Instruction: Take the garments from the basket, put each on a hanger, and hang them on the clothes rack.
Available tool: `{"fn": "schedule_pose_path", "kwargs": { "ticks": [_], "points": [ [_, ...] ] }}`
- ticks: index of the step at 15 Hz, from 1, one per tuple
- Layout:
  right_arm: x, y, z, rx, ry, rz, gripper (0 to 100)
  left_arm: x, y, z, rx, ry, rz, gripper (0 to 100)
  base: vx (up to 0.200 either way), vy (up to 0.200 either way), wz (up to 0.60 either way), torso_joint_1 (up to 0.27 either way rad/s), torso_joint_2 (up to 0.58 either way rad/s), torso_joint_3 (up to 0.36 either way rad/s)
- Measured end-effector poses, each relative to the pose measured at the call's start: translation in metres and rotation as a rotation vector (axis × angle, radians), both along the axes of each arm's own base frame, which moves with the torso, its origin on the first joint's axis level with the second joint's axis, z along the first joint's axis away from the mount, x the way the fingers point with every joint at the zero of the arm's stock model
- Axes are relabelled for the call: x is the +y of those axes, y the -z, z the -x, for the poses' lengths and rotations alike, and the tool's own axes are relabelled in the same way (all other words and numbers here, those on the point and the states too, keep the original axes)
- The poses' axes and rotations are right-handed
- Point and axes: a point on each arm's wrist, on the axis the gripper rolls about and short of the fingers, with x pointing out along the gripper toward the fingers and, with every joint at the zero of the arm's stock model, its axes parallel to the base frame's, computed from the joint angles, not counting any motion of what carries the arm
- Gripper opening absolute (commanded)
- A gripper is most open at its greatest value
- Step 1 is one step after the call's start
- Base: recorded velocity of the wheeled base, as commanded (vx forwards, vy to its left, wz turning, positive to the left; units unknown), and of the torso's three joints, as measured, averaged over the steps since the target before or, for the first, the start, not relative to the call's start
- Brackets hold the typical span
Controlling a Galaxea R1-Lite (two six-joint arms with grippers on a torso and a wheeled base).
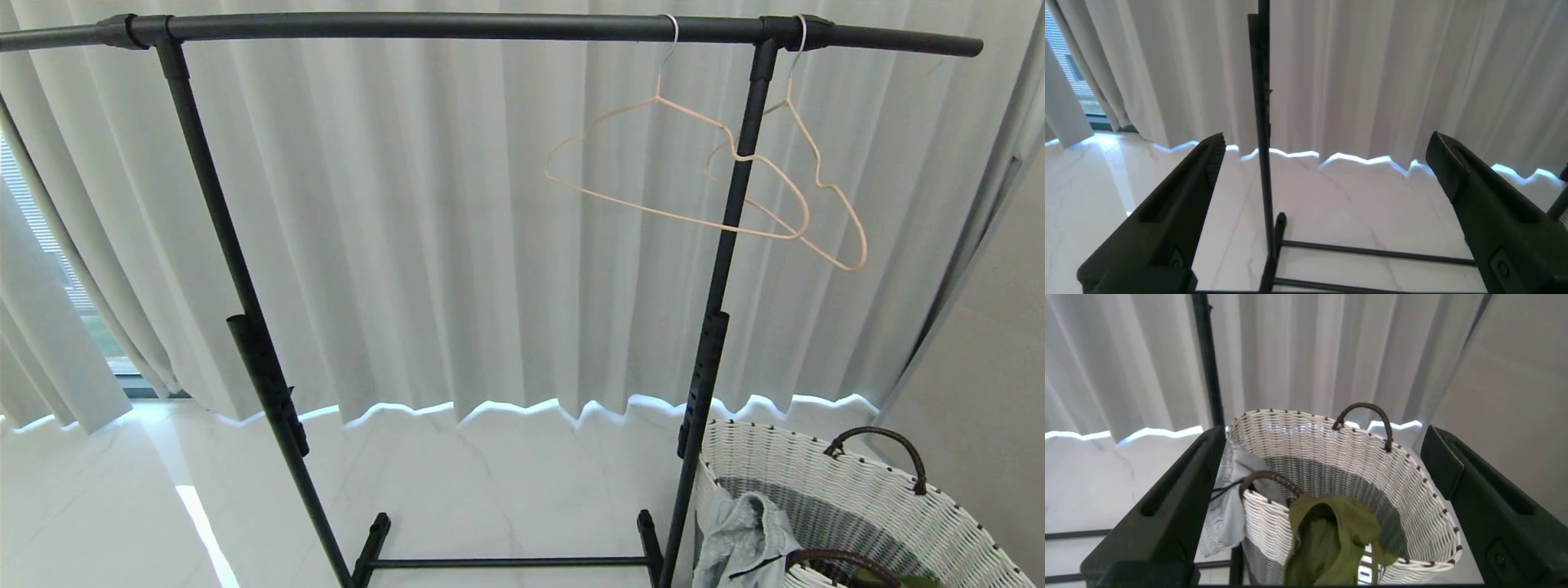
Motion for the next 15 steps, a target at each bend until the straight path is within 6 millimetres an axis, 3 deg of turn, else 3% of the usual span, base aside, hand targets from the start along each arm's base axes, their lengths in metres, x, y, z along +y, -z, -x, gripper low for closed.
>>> {"fn": "schedule_pose_path", "kwargs": {
  "ticks": [7, 11, 15],
  "points": [
    [0.0, 0.0, 0.0, 0.0, 0.0, -0.007, 100, 0.0, 0.0, 0.0, 0.0, 0.0, 0.0, 100, 0.0, 0.0, 0.0, 0.0, 0.0, 0.0],
    [0.0, 0.0, 0.0, 0.0, 0.0, -0.006, 100, 0.0, -0.0001, 0.0, 0.0, -0.001, -0.005, 100, -0.2, 0.0, 0.0, 0.007, 0.0, 0.001],
    [0.0, -0.0001, 0.0, -0.001, -0.001, 0.0, 100, 0.0, 0.0, 0.0, 0.0, 0.0, -0.005, 100, 0.0, 0.0, 0.0, 0.0, 0.0, 0.0]
  ]
}}
